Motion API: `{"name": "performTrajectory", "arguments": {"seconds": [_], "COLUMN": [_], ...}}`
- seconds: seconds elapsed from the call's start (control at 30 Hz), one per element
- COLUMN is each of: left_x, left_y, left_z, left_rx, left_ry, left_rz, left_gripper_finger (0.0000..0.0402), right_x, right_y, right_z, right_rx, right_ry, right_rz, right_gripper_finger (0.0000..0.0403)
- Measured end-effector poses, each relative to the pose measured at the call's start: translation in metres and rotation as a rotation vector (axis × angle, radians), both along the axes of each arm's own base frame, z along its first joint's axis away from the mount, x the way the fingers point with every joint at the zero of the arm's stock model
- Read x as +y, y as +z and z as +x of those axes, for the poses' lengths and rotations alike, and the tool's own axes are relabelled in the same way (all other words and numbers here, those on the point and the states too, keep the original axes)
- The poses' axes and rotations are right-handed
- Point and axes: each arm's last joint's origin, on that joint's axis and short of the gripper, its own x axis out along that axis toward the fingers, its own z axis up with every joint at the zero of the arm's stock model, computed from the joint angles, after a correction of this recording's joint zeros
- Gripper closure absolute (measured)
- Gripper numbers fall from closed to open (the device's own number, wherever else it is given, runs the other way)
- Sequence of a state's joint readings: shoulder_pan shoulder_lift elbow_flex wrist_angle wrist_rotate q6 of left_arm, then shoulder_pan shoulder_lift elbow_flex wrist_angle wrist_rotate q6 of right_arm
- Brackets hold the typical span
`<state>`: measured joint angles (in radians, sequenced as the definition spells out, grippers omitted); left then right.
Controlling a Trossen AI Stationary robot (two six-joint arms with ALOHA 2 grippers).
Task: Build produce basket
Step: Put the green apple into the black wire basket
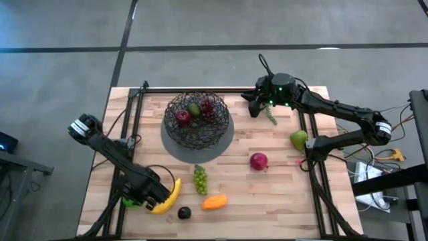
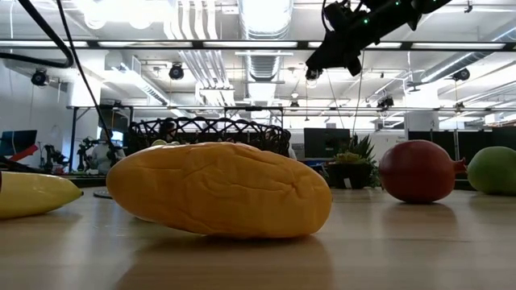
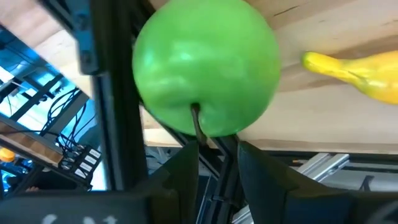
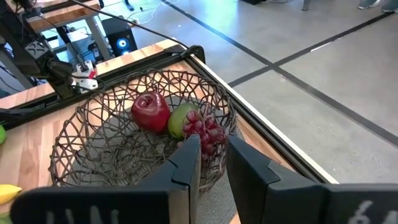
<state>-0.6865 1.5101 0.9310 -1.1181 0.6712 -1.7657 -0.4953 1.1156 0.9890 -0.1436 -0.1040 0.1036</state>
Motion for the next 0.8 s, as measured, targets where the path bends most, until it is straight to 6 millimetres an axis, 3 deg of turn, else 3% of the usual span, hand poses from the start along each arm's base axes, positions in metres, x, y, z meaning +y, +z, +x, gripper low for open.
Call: {"name": "performTrajectory", "arguments": {"seconds": [0.23, 0.67, 0.8], "left_x": [0.008, 0.010, 0.010], "left_y": [0.007, 0.002, 0.001], "left_z": [-0.010, -0.012, -0.011], "left_rx": [0.015, -0.005, -0.016], "left_ry": [-0.009, -0.011, -0.012], "left_rz": [0.051, 0.052, 0.056], "left_gripper_finger": [0.0307, 0.0308, 0.0329], "right_x": [0.000, 0.000, 0.000], "right_y": [0.000, 0.000, 0.000], "right_z": [0.000, 0.000, 0.000], "right_rx": [0.000, -0.007, -0.008], "right_ry": [0.000, 0.002, 0.001], "right_rz": [0.001, 0.018, 0.020], "right_gripper_finger": [0.0338, 0.0339, 0.0341]}}
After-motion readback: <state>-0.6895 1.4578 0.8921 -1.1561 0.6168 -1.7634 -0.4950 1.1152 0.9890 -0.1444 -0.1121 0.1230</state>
